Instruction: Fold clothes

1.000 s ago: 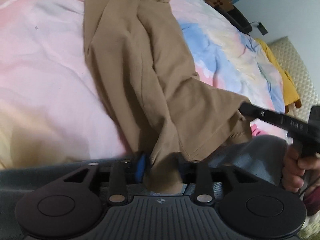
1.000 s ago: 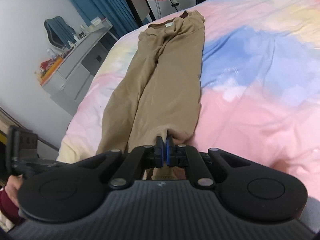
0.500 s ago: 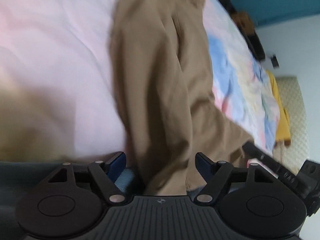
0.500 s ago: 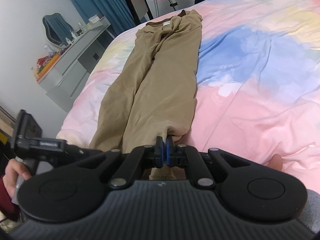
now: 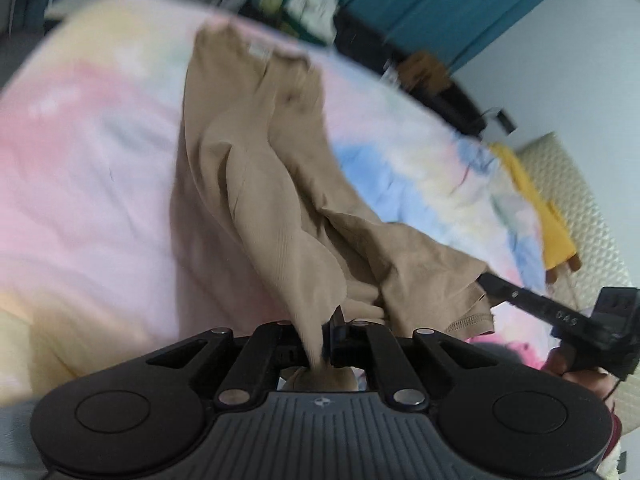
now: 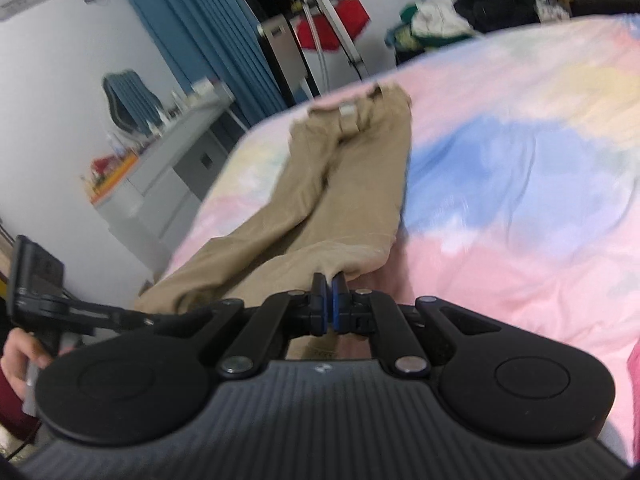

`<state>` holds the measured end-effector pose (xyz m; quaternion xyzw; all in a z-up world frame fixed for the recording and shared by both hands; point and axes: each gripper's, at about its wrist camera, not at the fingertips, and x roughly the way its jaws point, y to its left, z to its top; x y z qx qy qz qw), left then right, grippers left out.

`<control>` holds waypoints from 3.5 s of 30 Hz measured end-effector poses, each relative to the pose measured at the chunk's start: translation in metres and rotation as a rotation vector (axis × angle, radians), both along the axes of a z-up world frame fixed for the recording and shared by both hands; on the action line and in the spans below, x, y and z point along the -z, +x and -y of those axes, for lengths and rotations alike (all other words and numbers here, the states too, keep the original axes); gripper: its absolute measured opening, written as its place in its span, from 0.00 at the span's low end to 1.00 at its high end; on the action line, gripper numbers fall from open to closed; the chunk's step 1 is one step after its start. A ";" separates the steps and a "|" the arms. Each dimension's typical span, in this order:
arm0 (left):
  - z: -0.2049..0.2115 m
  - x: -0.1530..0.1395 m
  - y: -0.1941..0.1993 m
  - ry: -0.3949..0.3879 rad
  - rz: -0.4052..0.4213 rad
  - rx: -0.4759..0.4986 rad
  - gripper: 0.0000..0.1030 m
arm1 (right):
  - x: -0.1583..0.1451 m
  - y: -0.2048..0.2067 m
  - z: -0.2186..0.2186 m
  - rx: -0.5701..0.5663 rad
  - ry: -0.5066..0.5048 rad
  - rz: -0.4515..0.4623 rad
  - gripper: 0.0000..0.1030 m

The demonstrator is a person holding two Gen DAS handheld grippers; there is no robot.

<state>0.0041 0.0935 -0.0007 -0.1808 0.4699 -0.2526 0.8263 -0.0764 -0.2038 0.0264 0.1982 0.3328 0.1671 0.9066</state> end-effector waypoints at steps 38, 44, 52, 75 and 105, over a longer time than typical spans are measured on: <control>0.031 0.104 0.238 0.254 0.159 -0.141 0.06 | 0.098 0.260 -0.030 0.156 -0.080 -0.018 0.06; 0.035 0.115 0.246 0.269 0.166 -0.144 0.07 | 0.115 0.276 -0.033 0.142 -0.105 -0.038 0.06; 0.046 0.090 0.216 0.308 0.245 -0.156 0.44 | 0.105 0.258 -0.039 0.175 -0.138 0.010 0.09; 0.054 0.040 0.069 0.363 0.469 -0.197 0.85 | 0.038 0.108 -0.040 0.236 -0.190 0.232 0.71; -0.005 0.151 0.121 -0.253 -0.196 -0.460 0.68 | 0.057 0.120 -0.053 0.170 -0.144 0.132 0.71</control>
